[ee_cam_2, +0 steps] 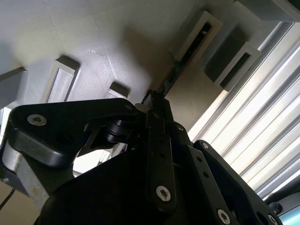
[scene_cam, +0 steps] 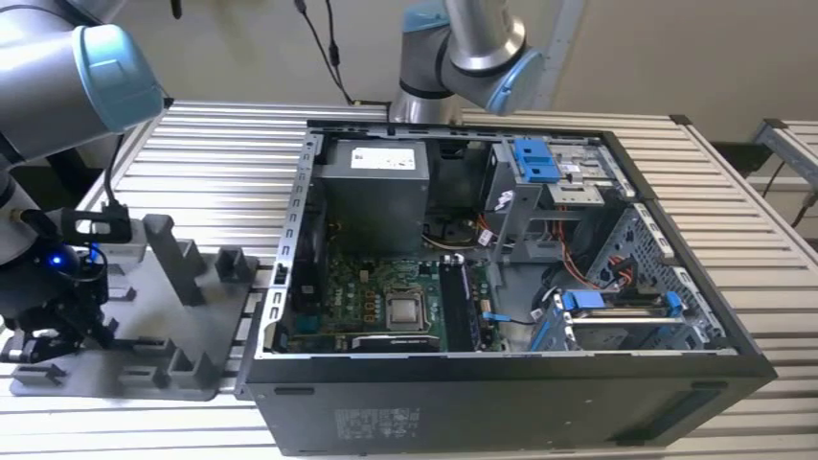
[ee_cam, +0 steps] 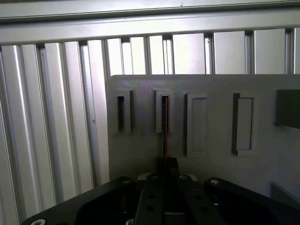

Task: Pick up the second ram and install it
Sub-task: 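Pick up the second ram and move it above second insertion slot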

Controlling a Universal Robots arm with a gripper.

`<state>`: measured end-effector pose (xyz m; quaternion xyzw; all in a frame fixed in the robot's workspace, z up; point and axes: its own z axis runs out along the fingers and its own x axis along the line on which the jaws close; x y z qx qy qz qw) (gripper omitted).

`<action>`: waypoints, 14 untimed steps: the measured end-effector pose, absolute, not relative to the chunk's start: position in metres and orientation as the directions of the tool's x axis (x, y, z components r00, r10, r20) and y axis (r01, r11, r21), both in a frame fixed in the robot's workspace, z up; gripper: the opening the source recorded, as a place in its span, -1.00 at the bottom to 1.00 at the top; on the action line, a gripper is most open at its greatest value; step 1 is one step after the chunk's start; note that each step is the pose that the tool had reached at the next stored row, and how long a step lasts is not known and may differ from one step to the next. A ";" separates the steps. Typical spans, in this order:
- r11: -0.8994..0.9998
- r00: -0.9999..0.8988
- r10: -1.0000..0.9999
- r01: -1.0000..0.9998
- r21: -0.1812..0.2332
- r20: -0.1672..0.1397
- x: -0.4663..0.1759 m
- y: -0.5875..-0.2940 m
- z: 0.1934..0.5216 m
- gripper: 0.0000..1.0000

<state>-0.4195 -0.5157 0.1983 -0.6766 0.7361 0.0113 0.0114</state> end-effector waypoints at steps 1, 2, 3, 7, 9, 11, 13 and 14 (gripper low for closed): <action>0.084 -0.084 -0.996 -0.996 0.001 -0.032 -0.419 -0.516 0.198 -0.73; 0.084 -0.084 -0.996 -0.996 0.001 -0.032 -0.420 -0.516 0.198 -0.73; 0.084 -0.084 -0.996 -0.996 0.001 -0.032 -0.419 -0.516 0.198 -0.73; 0.084 -0.084 -0.996 -0.996 0.001 -0.033 -0.419 -0.516 0.199 -0.73; 0.084 -0.084 -0.996 -0.996 0.001 -0.032 -0.420 -0.516 0.200 -0.73; 0.084 -0.084 -0.996 -0.996 0.001 -0.032 -0.420 -0.516 0.203 -0.73; 0.084 -0.084 -0.996 -0.996 0.001 -0.032 -0.420 -0.516 0.207 -0.73; 0.084 -0.084 -0.996 -0.996 0.001 -0.032 -0.420 -0.516 0.208 -0.73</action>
